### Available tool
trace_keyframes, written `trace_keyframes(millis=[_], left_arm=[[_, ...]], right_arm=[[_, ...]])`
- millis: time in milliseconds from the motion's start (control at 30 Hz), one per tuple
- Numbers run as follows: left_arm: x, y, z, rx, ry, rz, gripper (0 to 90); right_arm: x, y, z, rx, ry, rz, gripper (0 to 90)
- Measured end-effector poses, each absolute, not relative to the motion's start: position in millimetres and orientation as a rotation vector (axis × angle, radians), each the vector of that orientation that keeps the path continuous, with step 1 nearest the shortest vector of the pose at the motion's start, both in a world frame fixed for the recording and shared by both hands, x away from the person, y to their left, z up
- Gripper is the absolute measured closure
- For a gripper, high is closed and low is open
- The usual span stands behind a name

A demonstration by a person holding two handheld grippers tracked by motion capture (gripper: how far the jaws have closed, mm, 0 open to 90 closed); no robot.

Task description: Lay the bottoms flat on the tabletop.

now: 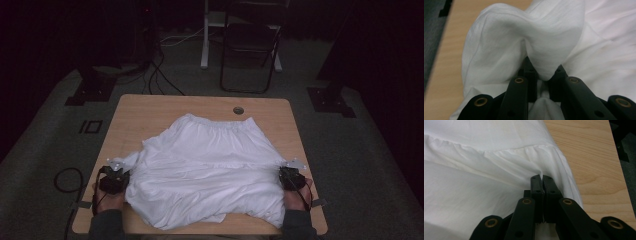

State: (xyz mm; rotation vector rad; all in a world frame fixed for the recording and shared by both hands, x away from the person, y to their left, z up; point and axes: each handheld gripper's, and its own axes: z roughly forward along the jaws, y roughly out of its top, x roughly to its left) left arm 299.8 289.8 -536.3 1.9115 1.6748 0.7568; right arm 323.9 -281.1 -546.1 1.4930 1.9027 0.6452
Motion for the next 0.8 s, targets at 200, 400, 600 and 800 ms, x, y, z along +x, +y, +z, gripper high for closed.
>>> trace_keyframes(millis=[200,400,600,800], left_arm=[[285.5,308.5,-535.6,1.865,1.709,0.717,79.1],[279.3,312.7,-535.7,1.822,1.728,0.697,76.7],[274.0,313.9,-531.8,1.799,1.739,0.708,73.1],[266.1,322.0,-527.3,1.779,1.75,0.733,69.9]], right_arm=[[325.3,-283.8,-545.8,1.503,1.907,0.667,88.3],[326.7,-285.9,-545.8,1.513,1.904,0.676,88.3],[327.1,-286.8,-546.0,1.508,1.905,0.681,88.2],[327.3,-287.6,-545.7,1.516,1.906,0.688,88.2]])
